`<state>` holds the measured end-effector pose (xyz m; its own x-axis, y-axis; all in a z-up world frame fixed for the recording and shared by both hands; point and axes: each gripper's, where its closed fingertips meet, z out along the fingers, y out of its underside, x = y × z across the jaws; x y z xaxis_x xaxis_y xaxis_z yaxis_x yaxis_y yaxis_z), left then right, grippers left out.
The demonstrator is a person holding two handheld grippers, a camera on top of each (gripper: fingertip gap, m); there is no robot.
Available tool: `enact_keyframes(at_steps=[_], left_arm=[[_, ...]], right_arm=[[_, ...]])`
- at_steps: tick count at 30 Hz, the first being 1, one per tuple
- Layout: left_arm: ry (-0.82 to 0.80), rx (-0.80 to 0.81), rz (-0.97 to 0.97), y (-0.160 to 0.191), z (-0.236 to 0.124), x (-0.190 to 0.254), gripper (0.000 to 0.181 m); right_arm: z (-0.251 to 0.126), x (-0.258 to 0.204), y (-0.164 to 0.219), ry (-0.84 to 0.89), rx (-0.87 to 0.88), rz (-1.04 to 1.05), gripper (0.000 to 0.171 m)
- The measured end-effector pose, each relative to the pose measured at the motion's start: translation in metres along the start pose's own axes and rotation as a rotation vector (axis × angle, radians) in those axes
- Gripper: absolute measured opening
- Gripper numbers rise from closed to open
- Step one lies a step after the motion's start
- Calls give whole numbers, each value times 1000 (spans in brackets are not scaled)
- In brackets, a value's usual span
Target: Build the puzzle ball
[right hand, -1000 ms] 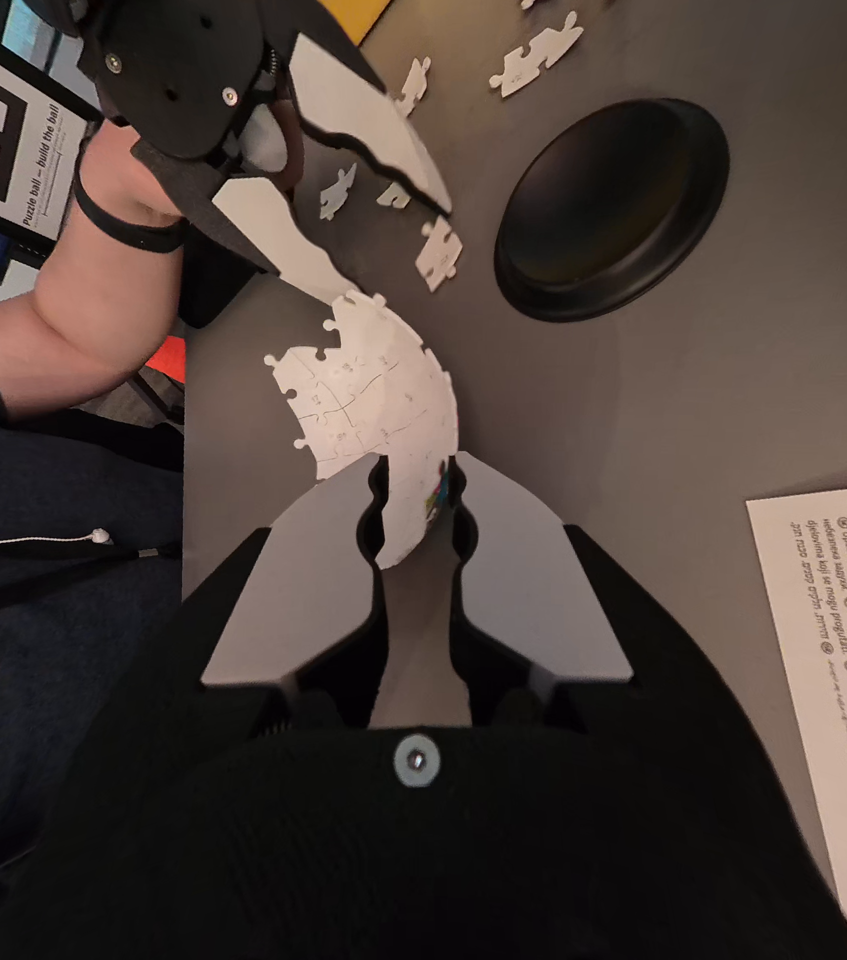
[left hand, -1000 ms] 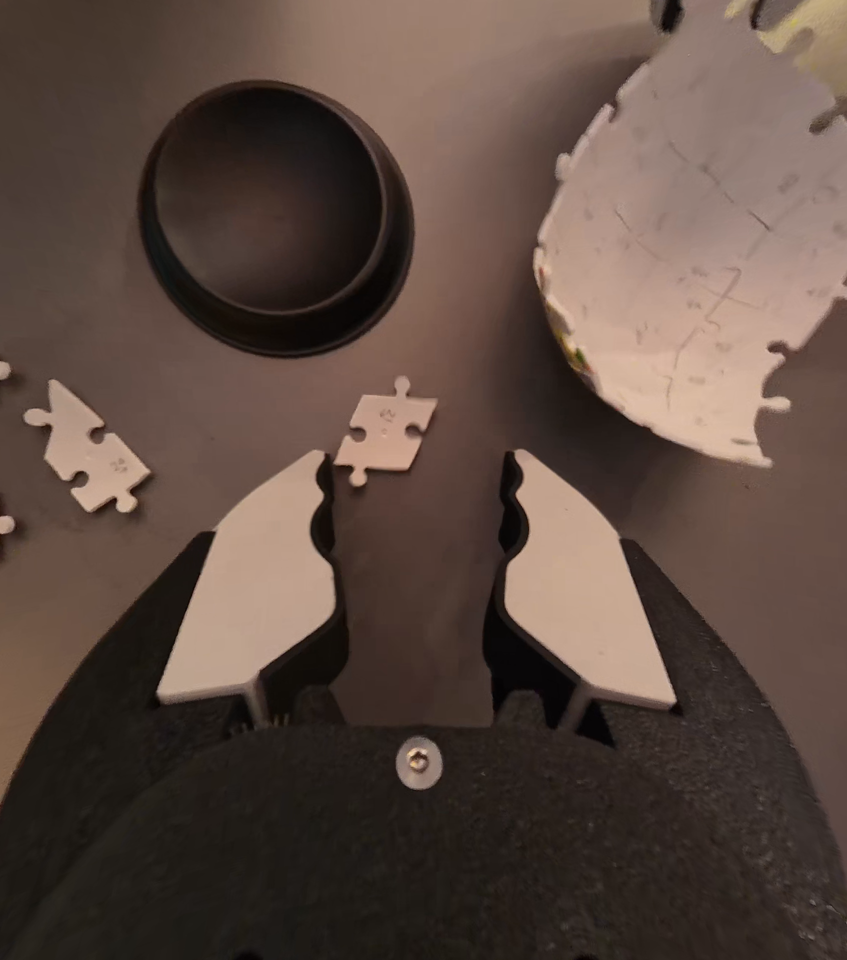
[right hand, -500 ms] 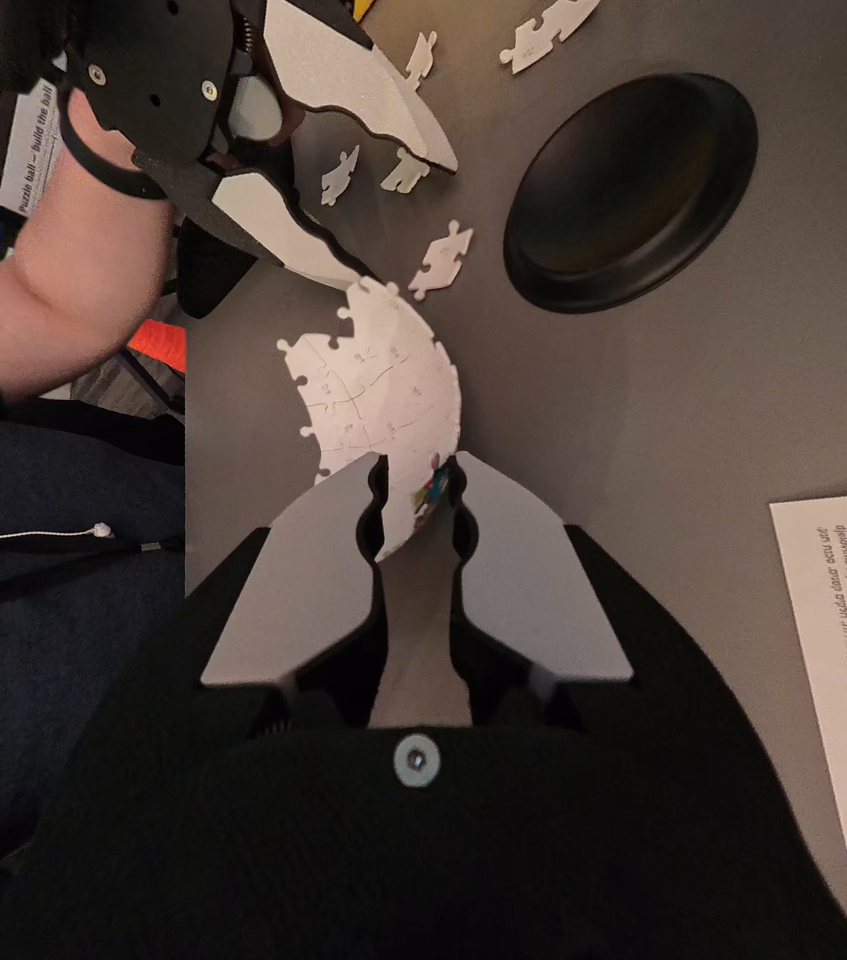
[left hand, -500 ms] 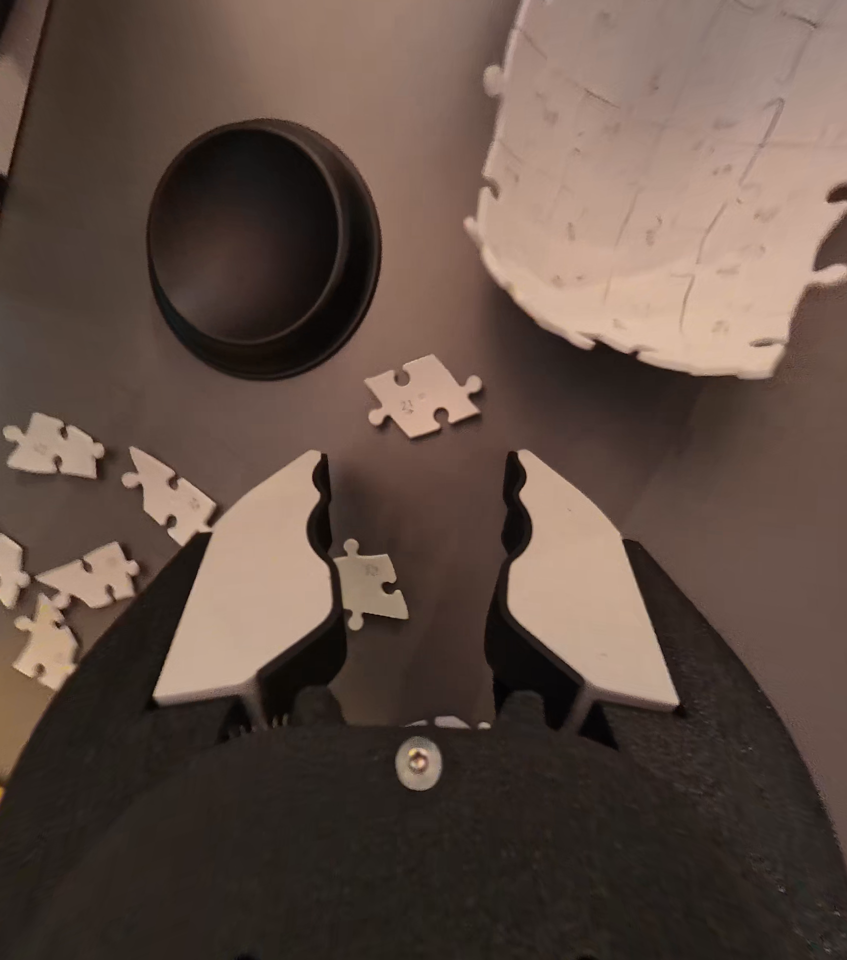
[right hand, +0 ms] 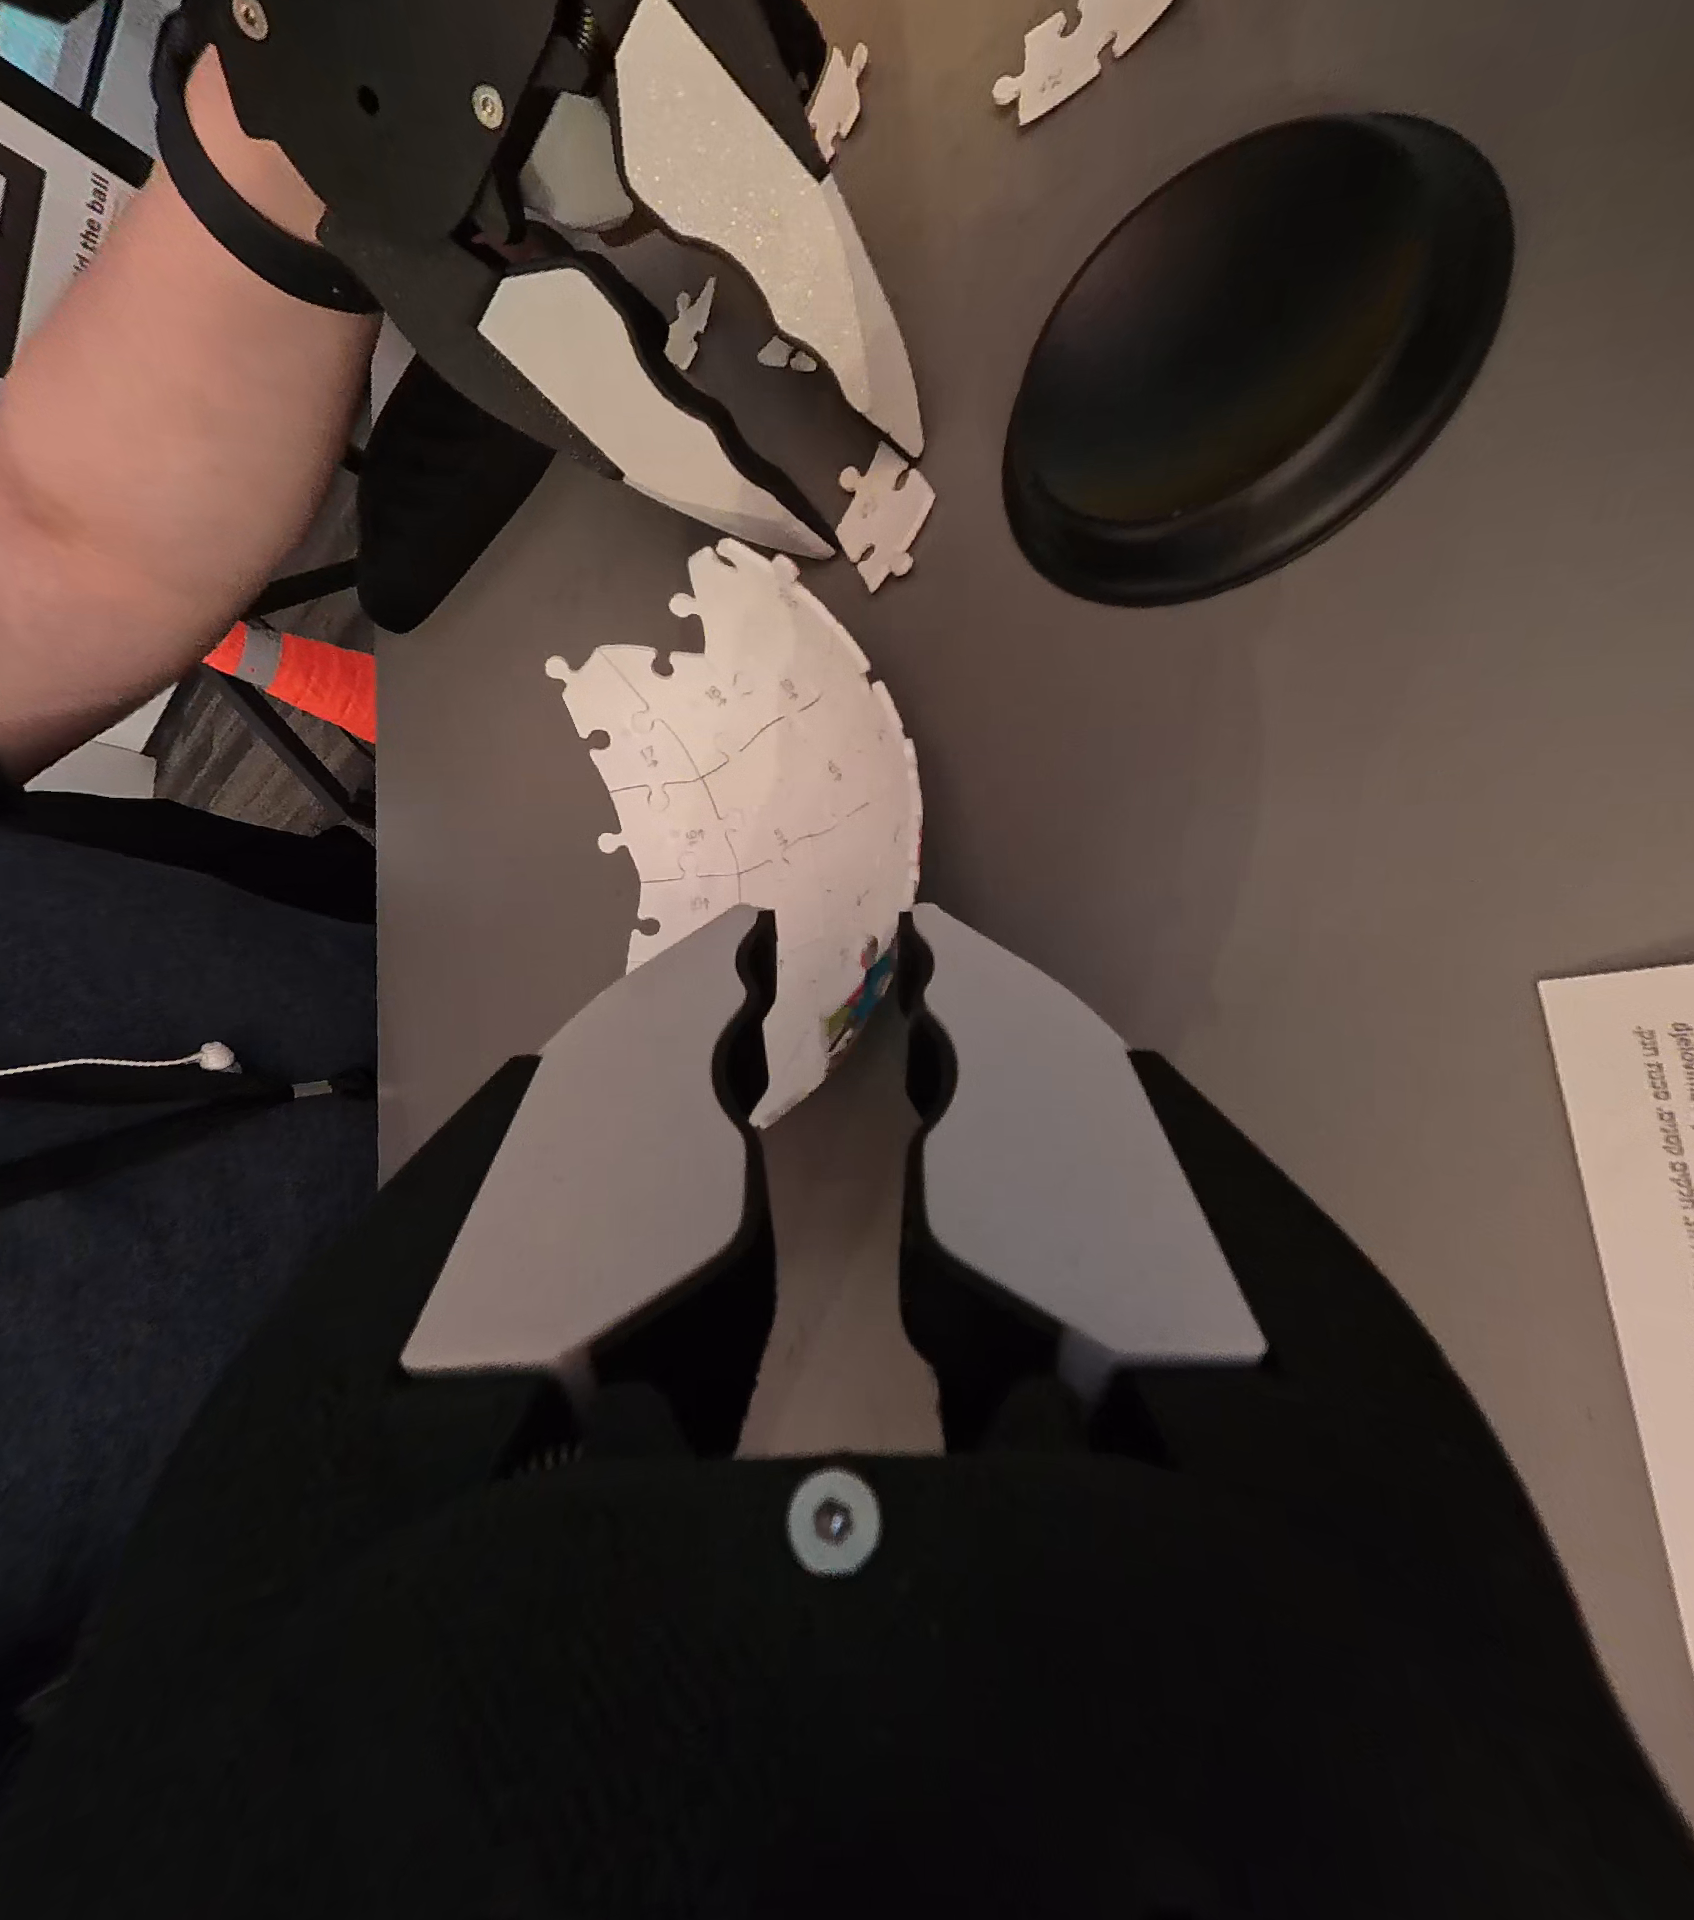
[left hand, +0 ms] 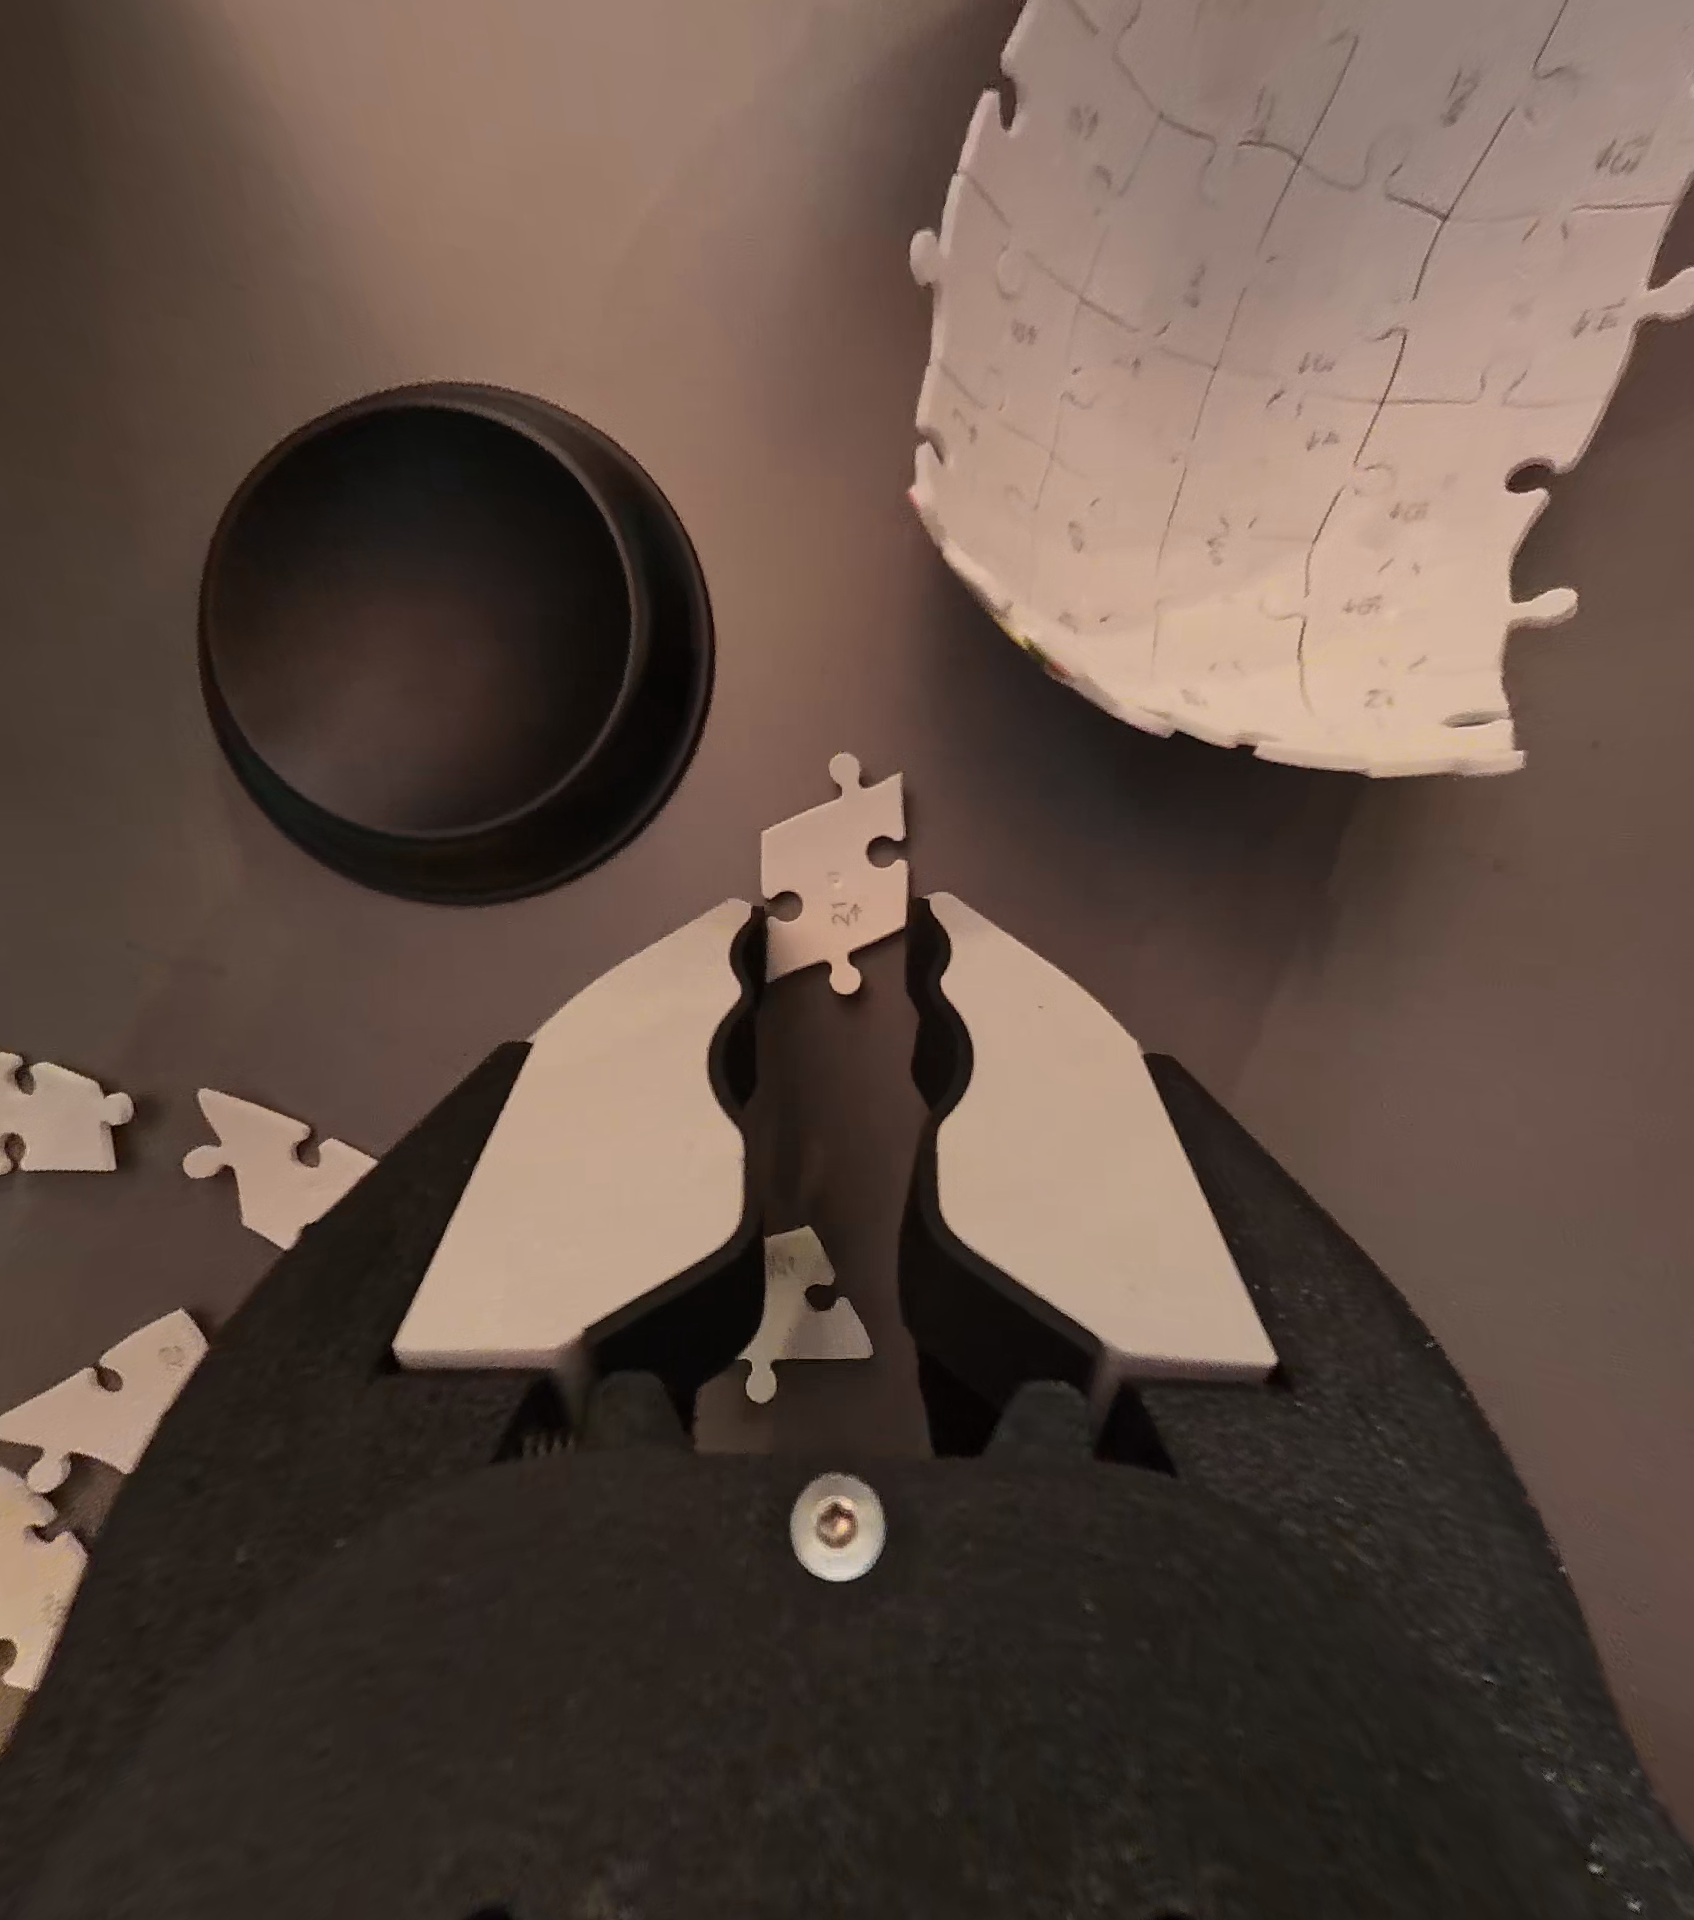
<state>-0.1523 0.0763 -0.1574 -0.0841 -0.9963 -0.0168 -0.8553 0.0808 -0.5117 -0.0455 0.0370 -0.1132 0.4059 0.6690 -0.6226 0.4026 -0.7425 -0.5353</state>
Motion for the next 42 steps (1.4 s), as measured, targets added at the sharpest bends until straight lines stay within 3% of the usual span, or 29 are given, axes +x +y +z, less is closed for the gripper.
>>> enact_keyframes(at_steps=[8, 15, 20, 24, 27, 34, 38, 42], left_arm=[[-96, 33, 37, -4, -18, -6, 25], [-262, 69, 218, -43, -79, 9, 25], [-324, 28, 408, -83, -93, 35, 25], [-334, -23, 458, -94, -89, 45, 25], [-341, -45, 467, -96, -86, 46, 25], [-331, -40, 487, -104, -81, 50, 25], [-374, -4, 436, -106, -85, 41, 23], [-259, 337, 25, -104, -101, 24, 35]], right_arm=[[-5, -2, -8, -3, 47, -20, 23], [-43, -35, -67, 70, 333, -199, 25], [-8, -64, -70, -1, 124, -204, 25], [11, -74, -78, -116, 107, -151, 24], [13, -80, -70, -171, 72, -166, 6], [9, -85, -61, -322, 58, -76, 4], [6, -77, -63, -283, 83, -112, 3], [-6, -60, -77, -195, 209, -227, 3]])
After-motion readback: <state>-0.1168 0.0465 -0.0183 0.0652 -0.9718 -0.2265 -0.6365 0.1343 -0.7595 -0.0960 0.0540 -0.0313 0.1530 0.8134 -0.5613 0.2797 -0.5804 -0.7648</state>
